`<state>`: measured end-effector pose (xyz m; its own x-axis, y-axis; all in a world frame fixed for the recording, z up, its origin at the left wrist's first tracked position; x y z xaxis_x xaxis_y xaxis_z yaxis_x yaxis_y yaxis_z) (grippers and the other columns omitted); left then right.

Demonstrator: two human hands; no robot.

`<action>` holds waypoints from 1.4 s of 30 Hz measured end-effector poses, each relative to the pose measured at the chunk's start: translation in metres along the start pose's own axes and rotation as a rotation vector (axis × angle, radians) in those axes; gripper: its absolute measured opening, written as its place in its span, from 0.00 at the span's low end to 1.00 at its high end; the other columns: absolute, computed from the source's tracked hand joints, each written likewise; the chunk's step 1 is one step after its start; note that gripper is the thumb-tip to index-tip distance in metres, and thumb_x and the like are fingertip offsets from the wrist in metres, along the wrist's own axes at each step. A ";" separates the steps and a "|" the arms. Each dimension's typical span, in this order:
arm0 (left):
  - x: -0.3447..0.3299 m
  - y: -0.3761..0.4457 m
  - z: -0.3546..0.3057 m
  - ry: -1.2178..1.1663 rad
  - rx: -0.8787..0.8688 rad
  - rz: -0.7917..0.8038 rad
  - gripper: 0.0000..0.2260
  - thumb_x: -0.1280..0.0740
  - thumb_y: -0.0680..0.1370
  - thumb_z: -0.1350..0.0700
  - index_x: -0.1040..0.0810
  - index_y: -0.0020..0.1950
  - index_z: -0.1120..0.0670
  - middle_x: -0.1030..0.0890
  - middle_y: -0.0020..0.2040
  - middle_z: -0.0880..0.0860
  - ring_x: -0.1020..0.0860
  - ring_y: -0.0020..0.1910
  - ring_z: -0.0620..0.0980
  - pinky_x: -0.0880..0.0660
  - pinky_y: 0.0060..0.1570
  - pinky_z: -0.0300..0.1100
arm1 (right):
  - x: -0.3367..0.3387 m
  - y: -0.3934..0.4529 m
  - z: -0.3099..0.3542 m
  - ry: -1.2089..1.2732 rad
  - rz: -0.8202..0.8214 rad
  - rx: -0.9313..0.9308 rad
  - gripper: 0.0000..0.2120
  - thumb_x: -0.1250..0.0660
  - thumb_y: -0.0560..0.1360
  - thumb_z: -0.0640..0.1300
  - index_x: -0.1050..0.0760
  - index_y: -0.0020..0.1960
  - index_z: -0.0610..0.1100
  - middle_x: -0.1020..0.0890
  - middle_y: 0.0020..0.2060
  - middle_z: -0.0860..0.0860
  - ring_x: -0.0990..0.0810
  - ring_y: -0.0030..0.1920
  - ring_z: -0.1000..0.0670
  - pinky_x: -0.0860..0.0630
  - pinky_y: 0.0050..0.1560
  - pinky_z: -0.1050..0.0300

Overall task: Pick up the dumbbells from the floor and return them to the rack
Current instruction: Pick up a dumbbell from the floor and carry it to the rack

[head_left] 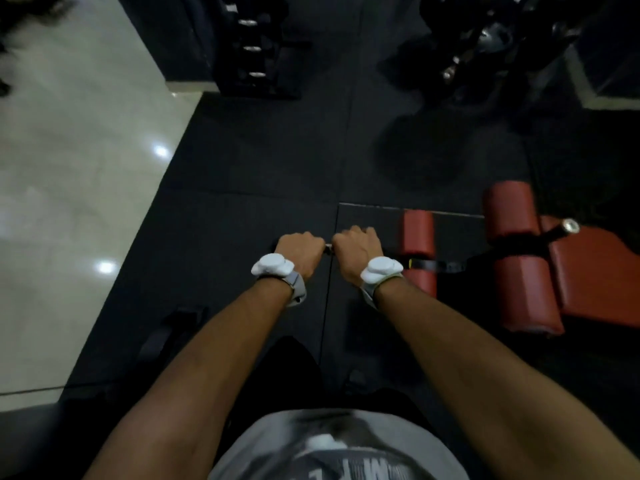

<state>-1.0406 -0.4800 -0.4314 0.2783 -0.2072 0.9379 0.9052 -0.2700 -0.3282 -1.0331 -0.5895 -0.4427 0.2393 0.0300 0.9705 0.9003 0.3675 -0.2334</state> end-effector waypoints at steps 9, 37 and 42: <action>0.040 0.177 0.118 -0.033 0.008 -0.055 0.09 0.40 0.82 0.60 0.22 0.57 0.54 0.20 0.56 0.56 0.20 0.53 0.58 0.30 0.43 0.49 | 0.049 0.208 -0.027 -0.078 0.000 -0.003 0.10 0.38 0.76 0.39 0.23 0.55 0.47 0.18 0.54 0.46 0.24 0.58 0.41 0.33 0.59 0.46; 0.388 0.690 0.406 -0.009 0.090 -0.622 0.10 0.38 0.77 0.59 0.20 0.54 0.52 0.18 0.51 0.54 0.20 0.51 0.59 0.28 0.41 0.50 | 0.391 0.767 -0.211 0.005 -0.548 -0.121 0.14 0.38 0.74 0.40 0.18 0.54 0.51 0.17 0.46 0.50 0.23 0.54 0.45 0.35 0.55 0.47; 0.431 0.759 0.419 0.027 0.167 -0.558 0.08 0.38 0.77 0.61 0.22 0.53 0.55 0.18 0.50 0.57 0.19 0.49 0.62 0.32 0.38 0.49 | 0.430 0.831 -0.250 -0.007 -0.487 -0.115 0.13 0.37 0.76 0.41 0.20 0.58 0.50 0.17 0.51 0.48 0.24 0.57 0.44 0.34 0.60 0.47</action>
<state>-0.0987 -0.3800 -0.2294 -0.2613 -0.1004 0.9600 0.9515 -0.1941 0.2387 -0.0912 -0.5036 -0.2348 -0.2211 -0.1138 0.9686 0.9411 0.2357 0.2425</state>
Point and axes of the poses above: each hand's wrist, its own y-axis towards the middle knuckle, its own x-axis out of the back of the hand, z = x × y, the point moved 4 cm from there along y, towards the middle knuckle
